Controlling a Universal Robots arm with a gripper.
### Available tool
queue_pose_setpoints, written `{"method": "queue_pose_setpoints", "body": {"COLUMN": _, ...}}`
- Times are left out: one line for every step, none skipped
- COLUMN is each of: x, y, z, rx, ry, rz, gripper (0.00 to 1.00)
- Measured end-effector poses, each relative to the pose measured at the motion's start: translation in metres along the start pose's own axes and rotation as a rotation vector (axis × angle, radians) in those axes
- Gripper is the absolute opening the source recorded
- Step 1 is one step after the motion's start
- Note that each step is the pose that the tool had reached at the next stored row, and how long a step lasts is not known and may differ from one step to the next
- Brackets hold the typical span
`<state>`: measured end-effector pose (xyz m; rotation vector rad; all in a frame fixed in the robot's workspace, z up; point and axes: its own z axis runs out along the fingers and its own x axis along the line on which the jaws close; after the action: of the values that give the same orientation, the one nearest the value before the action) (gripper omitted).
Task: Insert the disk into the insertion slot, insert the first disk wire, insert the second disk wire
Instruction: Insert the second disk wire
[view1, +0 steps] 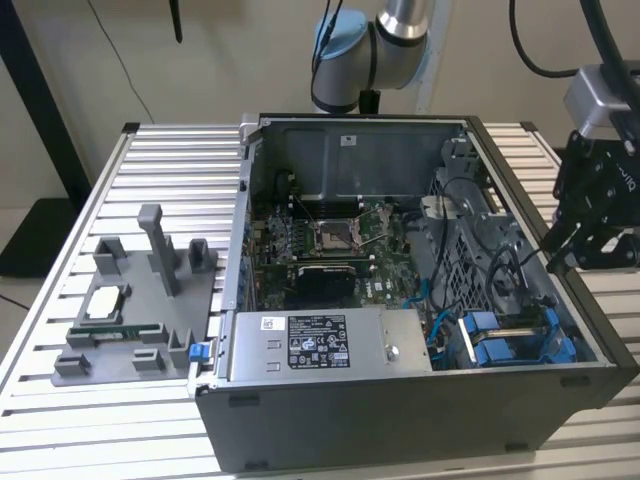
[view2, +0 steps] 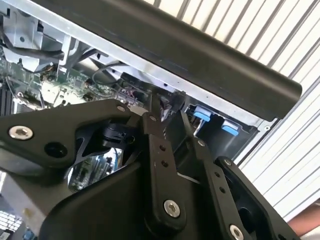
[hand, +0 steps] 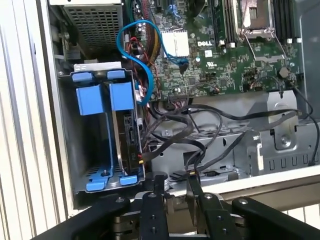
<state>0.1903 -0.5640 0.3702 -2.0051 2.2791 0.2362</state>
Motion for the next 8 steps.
{"method": "queue_pose_setpoints", "body": {"x": 0.0000, "y": 0.0000, "z": 0.0001, "rx": -0.0020, "ry": 0.0001, "rz": -0.011, "gripper": 1.00}}
{"method": "queue_pose_setpoints", "body": {"x": 0.0000, "y": -0.0001, "z": 0.0002, "rx": -0.0044, "ry": 0.0005, "rz": -0.024, "gripper": 1.00}}
{"method": "queue_pose_setpoints", "body": {"x": 0.0000, "y": -0.0001, "z": 0.0002, "rx": -0.0070, "ry": 0.0011, "rz": -0.039, "gripper": 1.00}}
{"method": "queue_pose_setpoints", "body": {"x": 0.0000, "y": -0.0001, "z": 0.0001, "rx": -0.0093, "ry": 0.0019, "rz": -0.052, "gripper": 1.00}}
{"method": "queue_pose_setpoints", "body": {"x": 0.0000, "y": -0.0002, "z": 0.0001, "rx": -0.0112, "ry": 0.0023, "rz": -0.062, "gripper": 1.00}}
{"method": "queue_pose_setpoints", "body": {"x": 0.0001, "y": -0.0007, "z": 0.0001, "rx": -0.0126, "ry": 0.0021, "rz": -0.070, "gripper": 1.00}}
{"method": "queue_pose_setpoints", "body": {"x": 0.0000, "y": -0.0015, "z": 0.0001, "rx": -0.0140, "ry": 0.0005, "rz": -0.077, "gripper": 1.00}}
{"method": "queue_pose_setpoints", "body": {"x": -0.0002, "y": -0.0024, "z": 0.0001, "rx": -0.0151, "ry": -0.0021, "rz": -0.082, "gripper": 1.00}}
